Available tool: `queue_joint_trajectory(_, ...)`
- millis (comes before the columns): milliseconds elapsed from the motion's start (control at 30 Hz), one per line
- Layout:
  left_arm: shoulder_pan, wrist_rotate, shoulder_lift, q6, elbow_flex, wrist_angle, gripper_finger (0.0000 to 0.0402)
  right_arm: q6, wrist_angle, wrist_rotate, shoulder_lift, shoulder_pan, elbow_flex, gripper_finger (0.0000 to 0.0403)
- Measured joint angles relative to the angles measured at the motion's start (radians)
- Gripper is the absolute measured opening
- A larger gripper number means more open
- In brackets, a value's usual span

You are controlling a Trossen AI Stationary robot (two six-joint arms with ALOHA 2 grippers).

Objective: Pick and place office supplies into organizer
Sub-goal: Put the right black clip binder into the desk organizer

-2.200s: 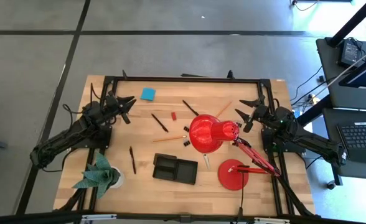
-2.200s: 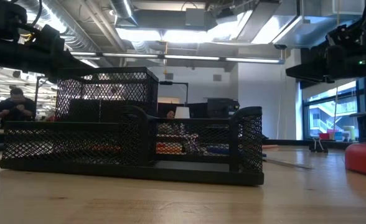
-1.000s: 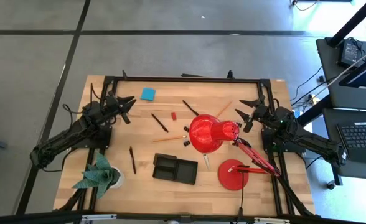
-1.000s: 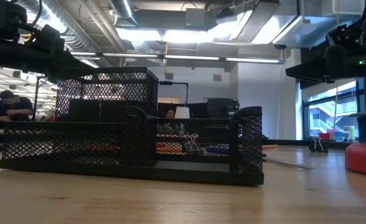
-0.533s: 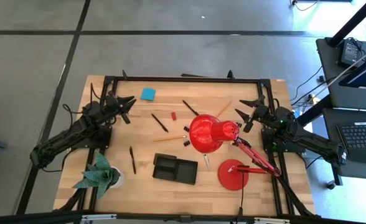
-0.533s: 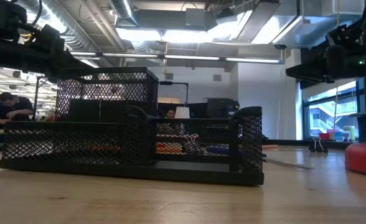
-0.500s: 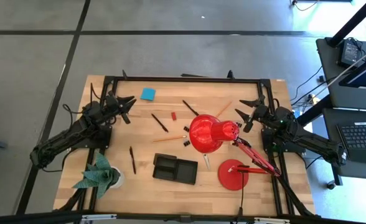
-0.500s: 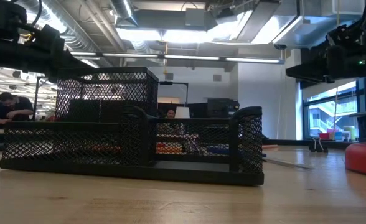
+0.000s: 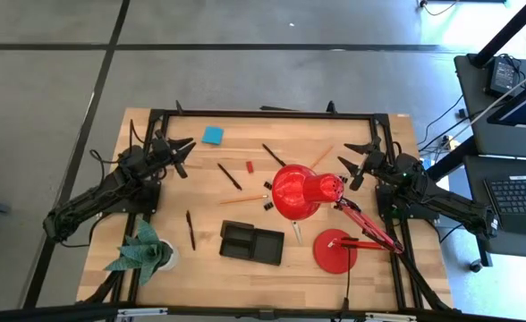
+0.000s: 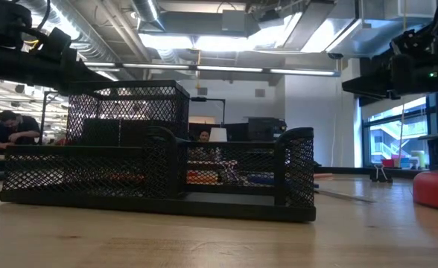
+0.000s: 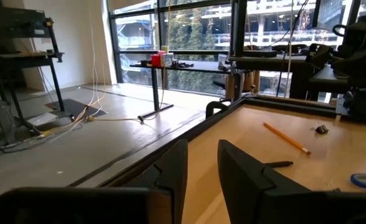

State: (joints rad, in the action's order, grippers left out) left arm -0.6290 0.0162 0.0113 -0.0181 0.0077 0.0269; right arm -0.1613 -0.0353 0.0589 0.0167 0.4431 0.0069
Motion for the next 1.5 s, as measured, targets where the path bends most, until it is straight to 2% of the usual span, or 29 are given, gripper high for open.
queue_joint_trajectory(1167,0.0,0.0,0.0,-0.003,0.0,0.0,0.0082,0.004,0.0,0.0,0.0,0.0,0.0,0.0237)
queue_joint_trajectory(1500,0.0,0.0,0.0,-0.004,0.0,0.008,0.0082,0.234,0.0,0.0,0.0,0.0,0.0,0.0237)
